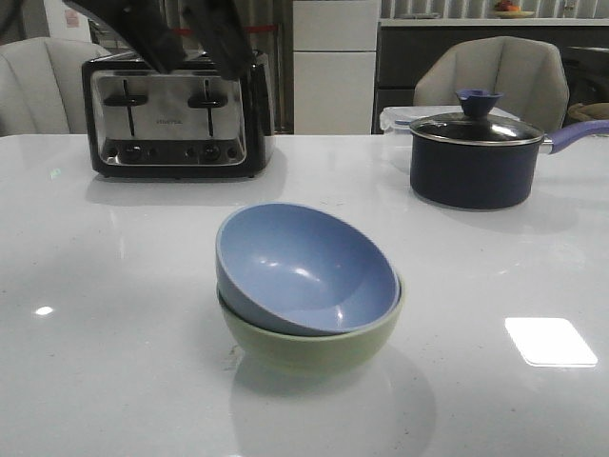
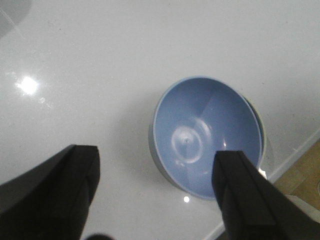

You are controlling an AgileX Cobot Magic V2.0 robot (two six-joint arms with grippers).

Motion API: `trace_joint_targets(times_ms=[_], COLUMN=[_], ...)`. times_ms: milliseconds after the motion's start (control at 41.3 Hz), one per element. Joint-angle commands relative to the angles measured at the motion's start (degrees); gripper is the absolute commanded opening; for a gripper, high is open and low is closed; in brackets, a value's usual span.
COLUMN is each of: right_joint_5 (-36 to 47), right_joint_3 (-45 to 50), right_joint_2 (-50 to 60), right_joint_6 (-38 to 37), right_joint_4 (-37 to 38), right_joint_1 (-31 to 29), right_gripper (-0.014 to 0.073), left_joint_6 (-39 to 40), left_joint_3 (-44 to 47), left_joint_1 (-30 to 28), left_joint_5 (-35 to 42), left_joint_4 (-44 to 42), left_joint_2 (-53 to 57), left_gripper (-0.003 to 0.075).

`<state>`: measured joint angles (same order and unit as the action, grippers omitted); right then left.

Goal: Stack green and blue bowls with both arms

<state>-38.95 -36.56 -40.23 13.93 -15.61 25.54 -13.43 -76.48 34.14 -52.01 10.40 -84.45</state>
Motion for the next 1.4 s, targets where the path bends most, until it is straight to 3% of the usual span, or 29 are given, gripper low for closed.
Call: trace_joint_targets(times_ms=[0, 315, 557, 896, 993, 1235, 1332, 1380], right_joint_5=[3.6, 3.6, 3.5, 3.5, 3.5, 3.4, 3.4, 3.4], right_joint_3=[-1.6, -1.6, -1.6, -1.6, -1.6, -1.6, -1.6, -1.6], right_joint_2=[0.3, 0.3, 0.3, 0.3, 0.3, 0.3, 0.3, 0.3], right_joint_6=[0.5, 0.5, 0.5, 0.5, 0.5, 0.5, 0.5, 0.5], right_joint_4=[-0.6, -0.6, -0.6, -0.7, -0.6, -0.3, 0.7, 1.7], right_joint_1=[0.0, 0.0, 0.0, -0.1, -0.1, -0.1, -0.1, -0.1], right_gripper=[0.0406, 0.0406, 0.0406, 0.0406, 0.0372, 0.0079, 0.0021, 0.0027], left_joint_6=[0.2, 1.1, 11.4, 12.7, 12.7, 12.7, 12.7, 12.7], left_joint_3=[3.5, 19.8, 27.9, 32.3, 32.5, 32.6, 32.6, 32.6], left_joint_1=[0.5, 0.5, 0.5, 0.5, 0.5, 0.5, 0.5, 0.5], left_joint_5=[3.2, 2.7, 2.9, 4.8, 5.7, 7.0, 7.2, 7.3], left_joint_4=[-0.1, -5.2, -12.7, -13.3, -13.3, -13.3, -13.3, -13.3], left_joint_2=[8.5, 28.5, 42.6, 49.8, 49.7, 49.7, 49.7, 49.7], left_gripper=[0.053, 0.0529, 0.0529, 0.0522, 0.044, 0.0171, 0.0095, 0.0096])
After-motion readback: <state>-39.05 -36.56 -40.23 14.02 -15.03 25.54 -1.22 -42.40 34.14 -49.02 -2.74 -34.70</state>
